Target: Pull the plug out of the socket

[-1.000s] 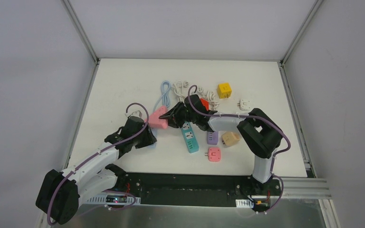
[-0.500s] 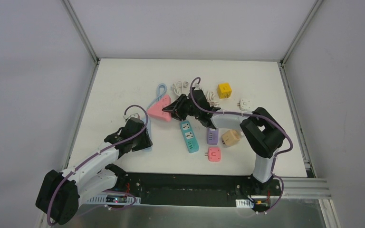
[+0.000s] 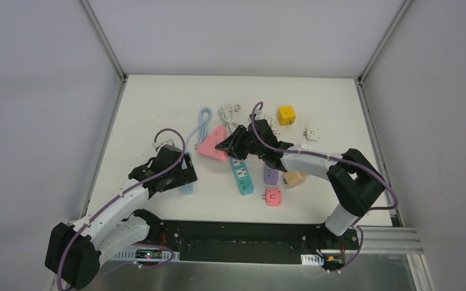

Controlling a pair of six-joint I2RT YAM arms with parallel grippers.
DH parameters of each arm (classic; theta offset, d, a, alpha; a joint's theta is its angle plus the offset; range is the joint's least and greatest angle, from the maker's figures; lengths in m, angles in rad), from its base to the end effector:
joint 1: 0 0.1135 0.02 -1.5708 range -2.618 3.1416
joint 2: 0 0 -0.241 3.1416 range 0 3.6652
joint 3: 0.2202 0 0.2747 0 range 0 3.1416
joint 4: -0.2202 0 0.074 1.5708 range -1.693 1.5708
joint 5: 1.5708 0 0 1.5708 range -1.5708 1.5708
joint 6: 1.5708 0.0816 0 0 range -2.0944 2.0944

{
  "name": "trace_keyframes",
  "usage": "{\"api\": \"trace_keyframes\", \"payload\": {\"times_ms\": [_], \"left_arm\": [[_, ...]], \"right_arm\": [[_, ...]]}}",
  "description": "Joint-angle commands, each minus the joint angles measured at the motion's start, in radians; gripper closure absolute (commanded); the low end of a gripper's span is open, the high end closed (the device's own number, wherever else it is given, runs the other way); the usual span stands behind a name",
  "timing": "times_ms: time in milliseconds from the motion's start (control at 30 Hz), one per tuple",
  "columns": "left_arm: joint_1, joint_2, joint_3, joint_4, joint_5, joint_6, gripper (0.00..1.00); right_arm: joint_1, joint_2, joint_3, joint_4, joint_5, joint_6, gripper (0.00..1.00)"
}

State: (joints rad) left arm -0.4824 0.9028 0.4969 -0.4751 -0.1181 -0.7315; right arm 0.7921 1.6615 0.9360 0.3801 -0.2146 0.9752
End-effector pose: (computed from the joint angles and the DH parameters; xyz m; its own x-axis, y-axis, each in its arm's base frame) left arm 0.2165 -0.1025 0.1324 -0.7719 -0.3446 -0.5343 -0.1631 0.9196 -0.3575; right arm 0.2874 0.3160 0.1685 -0.8257 0.3148 -0.4682 -0.2723 0.5045 0.8194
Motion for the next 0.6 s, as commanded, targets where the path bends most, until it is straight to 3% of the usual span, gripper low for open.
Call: {"api": "trace_keyframes", "payload": {"times_ms": [0,267,567], "left_arm": [[0.008,-0.047,0.089,-0.091,-0.059,-0.003,0.01],[0.008,-0.231,0.152,-0.261,-0.253,-0.049,0.01],[0.008,-0.326,0.175,-0.292,-0.244,-0.041,0.01]], "right_arm": [[0.047,-0.025,-0.016,-0.024,-0.029,-0.042,1.0],[0.088,0.046,-0.013,-0.03,-0.052,-0.036,0.96],[0.092,0.084,-0.025,-0.053,-0.052,-0.016,0.61]]}}
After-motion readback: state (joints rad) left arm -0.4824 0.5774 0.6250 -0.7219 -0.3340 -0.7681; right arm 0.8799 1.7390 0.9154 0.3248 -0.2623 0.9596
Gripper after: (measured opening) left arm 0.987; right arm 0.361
